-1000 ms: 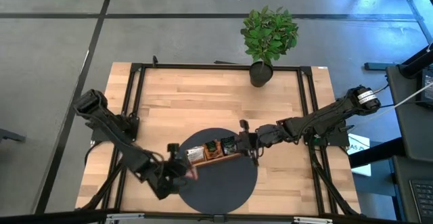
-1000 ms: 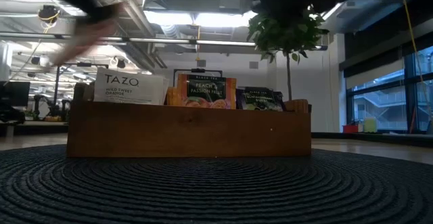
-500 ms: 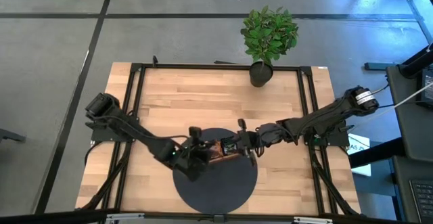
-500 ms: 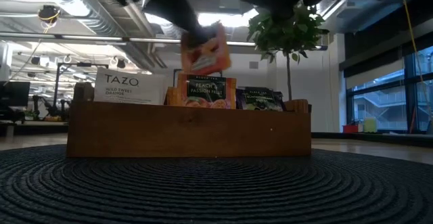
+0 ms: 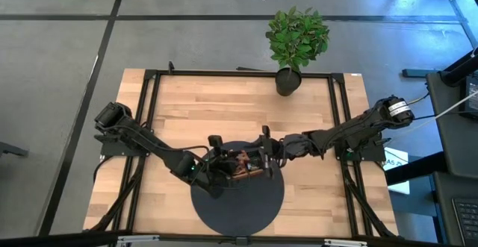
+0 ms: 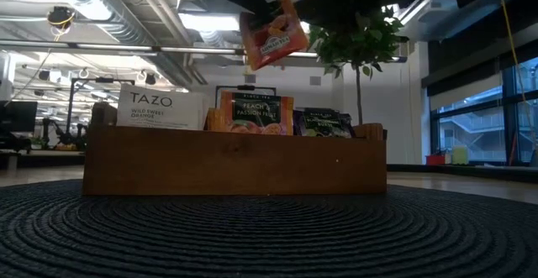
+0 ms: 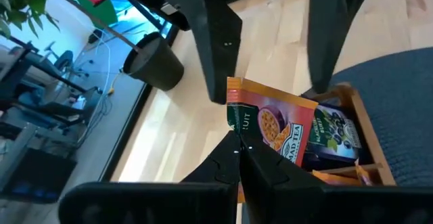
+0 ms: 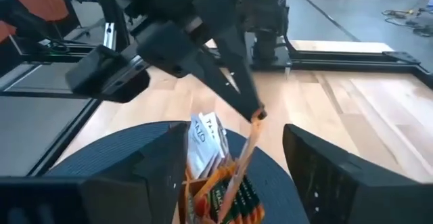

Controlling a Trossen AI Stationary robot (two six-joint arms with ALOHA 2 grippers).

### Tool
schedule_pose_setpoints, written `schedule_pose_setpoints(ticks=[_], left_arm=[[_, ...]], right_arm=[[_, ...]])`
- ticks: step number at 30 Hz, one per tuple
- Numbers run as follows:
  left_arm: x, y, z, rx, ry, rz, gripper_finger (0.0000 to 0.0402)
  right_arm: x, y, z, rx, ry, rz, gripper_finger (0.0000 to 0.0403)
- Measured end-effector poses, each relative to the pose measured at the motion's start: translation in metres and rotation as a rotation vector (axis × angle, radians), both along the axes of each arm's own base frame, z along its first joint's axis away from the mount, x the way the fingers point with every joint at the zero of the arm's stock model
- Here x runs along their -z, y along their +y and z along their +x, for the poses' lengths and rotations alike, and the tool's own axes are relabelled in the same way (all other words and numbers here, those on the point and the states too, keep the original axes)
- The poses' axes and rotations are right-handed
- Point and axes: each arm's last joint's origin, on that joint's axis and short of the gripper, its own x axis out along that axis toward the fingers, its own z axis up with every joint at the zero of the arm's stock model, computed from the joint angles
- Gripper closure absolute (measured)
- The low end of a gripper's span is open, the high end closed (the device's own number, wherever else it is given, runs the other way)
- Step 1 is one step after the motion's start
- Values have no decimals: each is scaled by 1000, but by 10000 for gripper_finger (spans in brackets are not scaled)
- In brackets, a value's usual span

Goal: Pick & Place Tea
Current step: Put the orange black tea bag into the middle section of the wooden organizer

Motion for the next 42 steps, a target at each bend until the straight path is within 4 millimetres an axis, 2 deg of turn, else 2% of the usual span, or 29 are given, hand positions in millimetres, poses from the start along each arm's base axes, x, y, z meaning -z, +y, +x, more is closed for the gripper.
schedule_pose_setpoints(ticks=[3, 7, 11, 19, 30, 37, 42], left_arm=[[0, 0, 0, -13, -19, -22, 398], [-1, 0, 1, -20, -36, -38, 399], [-2, -1, 2, -20, -58, -51, 395], [-3, -2, 3, -18, -69, -59, 394], [-3, -2, 3, 39, -13, -22, 379], [-3, -2, 2, -2, -60, -79, 291], [-2, -1, 4, -50, -120, -199, 235]], right_arm=[[1, 0, 1, 7, 2, 28, 162], [3, -2, 2, 32, 12, 99, 193], [5, -3, 3, 40, 24, 104, 250], [5, -2, 2, 39, 29, 97, 391], [8, -3, 2, 41, 62, 89, 397], [16, -4, -1, 69, 138, 32, 399], [16, -2, -2, -6, 139, -49, 400]])
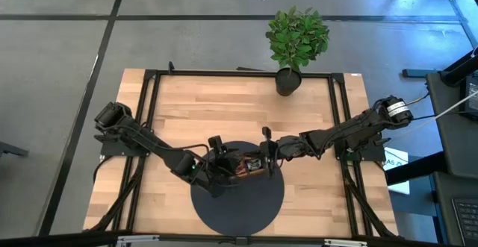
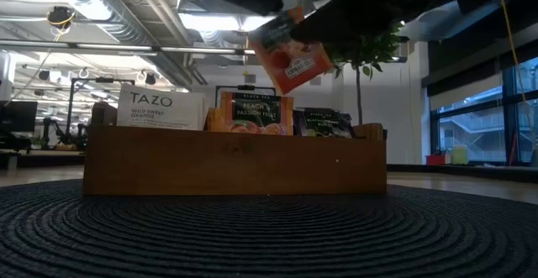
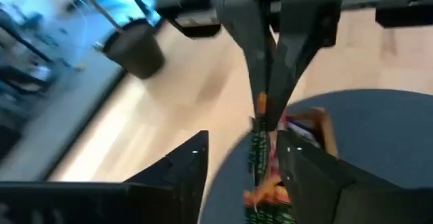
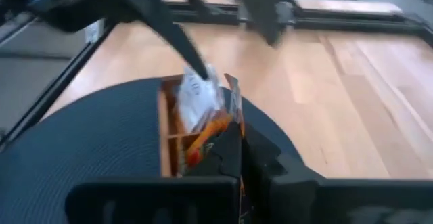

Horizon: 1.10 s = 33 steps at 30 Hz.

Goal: Pick & Place Tea
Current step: Put the orange black tea bag into the middle section of the wooden organizer

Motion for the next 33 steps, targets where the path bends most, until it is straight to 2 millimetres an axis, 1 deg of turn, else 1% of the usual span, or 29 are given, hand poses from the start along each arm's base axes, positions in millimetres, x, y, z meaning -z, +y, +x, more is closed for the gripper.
schedule_pose_setpoints(ticks=[3, 6, 8, 15, 18, 22, 25, 33], left_arm=[[2, -2, 0, 54, 26, -74, 219], [3, -5, 0, 121, 60, -144, 213], [3, -6, 1, 135, 61, -175, 212], [2, -1, 2, 67, 25, -141, 219], [2, 5, 5, 32, 5, -175, 228], [3, 14, 10, 22, 9, -252, 256], [4, 18, 12, 33, 24, -279, 289], [4, 17, 12, 95, 71, -230, 391]], right_arm=[[0, 5, -1, -55, -4, -51, 400], [-1, 10, -2, -88, -13, -92, 400], [-2, 12, -2, -97, -28, -100, 400], [-3, 12, -2, -98, -41, -98, 400], [-3, 12, -2, -94, -40, -88, 400], [-4, 12, -2, -94, -47, -86, 400], [-4, 12, -2, -90, -45, -87, 400], [-2, 11, -2, -87, -33, -91, 400]])
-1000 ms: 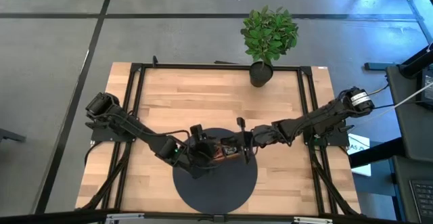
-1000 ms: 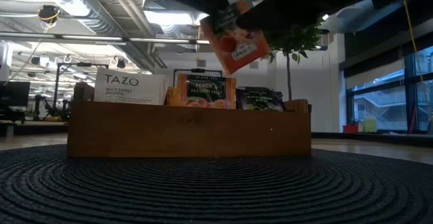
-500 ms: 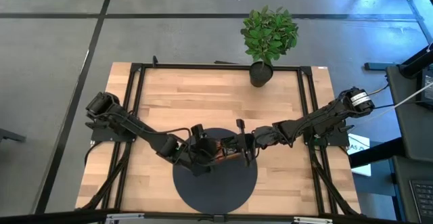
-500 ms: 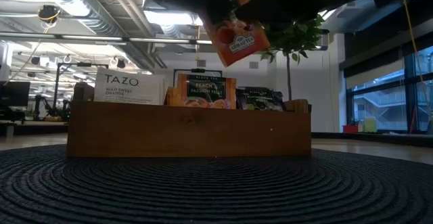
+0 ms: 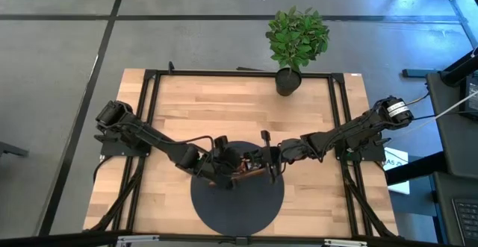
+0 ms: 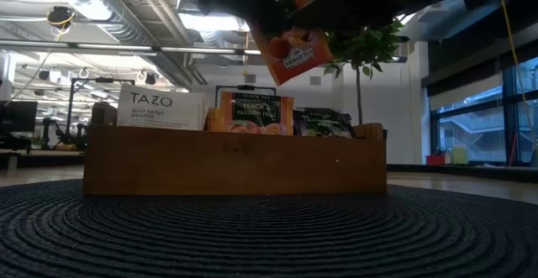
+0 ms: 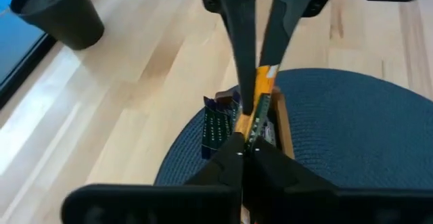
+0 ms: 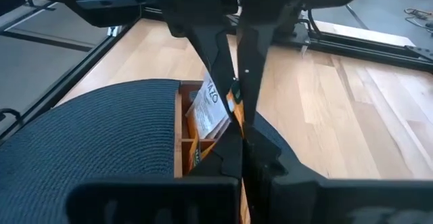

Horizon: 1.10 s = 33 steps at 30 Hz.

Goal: Pick & Place Tea
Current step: Put the orange black tea bag into the middle section of the wooden organizer

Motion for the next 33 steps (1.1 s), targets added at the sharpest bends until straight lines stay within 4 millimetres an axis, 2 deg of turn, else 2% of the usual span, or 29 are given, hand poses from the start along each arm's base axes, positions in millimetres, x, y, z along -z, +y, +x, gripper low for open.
schedule_pose_setpoints(ticks=[11, 17, 21, 27, 33], left_arm=[[-1, 1, 0, 10, 4, -37, 397], [-27, 0, -9, 107, -9, -217, 398], [-30, -4, -13, 114, 50, -345, 398], [-15, -17, -14, 74, 121, -449, 398], [-4, -20, -10, 30, 120, -407, 398]], right_arm=[[0, 0, 0, -5, 4, -4, 391], [1, 1, -1, -17, 17, -3, 337], [0, -2, -7, -9, 73, -14, 291], [0, -9, -16, 51, 159, -45, 254], [5, -11, -17, 103, 190, -76, 247]])
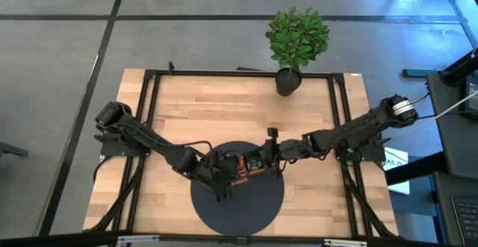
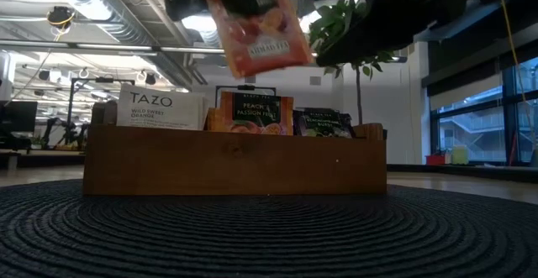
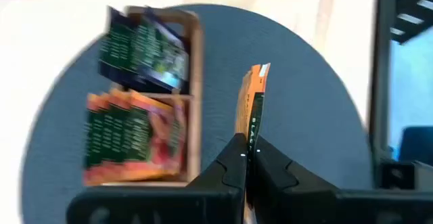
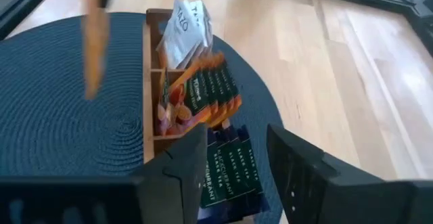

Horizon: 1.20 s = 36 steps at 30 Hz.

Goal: Pick & Place Tea
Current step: Put the orange black tea bag into the middle section of the wooden organizer

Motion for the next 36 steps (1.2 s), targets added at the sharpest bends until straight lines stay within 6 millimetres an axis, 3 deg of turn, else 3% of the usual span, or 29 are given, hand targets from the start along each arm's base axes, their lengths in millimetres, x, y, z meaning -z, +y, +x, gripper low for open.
schedule_pose_setpoints(ticks=[14, 26, 36], left_arm=[[30, 24, 14, -24, 152, 74, 398], [30, 40, 21, -2, 174, 34, 398], [14, 39, 26, -3, 188, 53, 398]], right_arm=[[2, 0, -1, 25, 24, 31, 247], [2, 0, -1, 22, 24, 27, 247], [2, 0, -1, 21, 23, 25, 247]])
